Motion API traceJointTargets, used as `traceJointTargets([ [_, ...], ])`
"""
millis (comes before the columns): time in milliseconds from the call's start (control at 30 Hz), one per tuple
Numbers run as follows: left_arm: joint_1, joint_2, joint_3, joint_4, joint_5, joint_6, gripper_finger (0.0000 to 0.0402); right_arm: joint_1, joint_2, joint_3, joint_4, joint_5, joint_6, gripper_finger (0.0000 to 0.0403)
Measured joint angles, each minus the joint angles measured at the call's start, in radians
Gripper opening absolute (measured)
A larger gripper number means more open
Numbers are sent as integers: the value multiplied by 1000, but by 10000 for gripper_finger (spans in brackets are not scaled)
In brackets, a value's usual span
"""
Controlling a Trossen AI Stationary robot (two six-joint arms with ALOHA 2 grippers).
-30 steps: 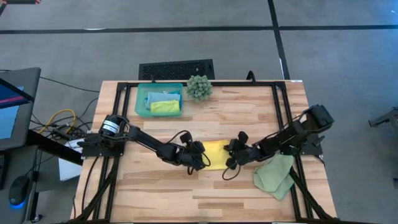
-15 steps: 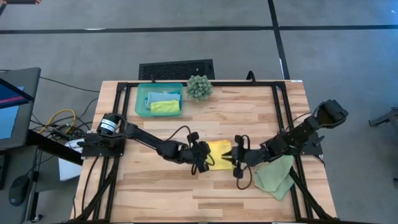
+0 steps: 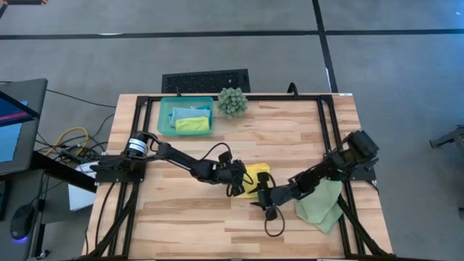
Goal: Fold microfiber towels
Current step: Fold the yellow microfiber cloth
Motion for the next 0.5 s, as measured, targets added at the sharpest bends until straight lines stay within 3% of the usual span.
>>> traceJointTargets([
  [167,-4,-3,6,-14,1,4,45,-20,68,68,-82,39,-40,192],
  [367,-26,-19,79,-182,34,0,45,-31,79,106,-161,61,-5,88],
  [500,-39,-43,147,-325,-6,17,45,-24,71,103,-171,71,-7,19],
])
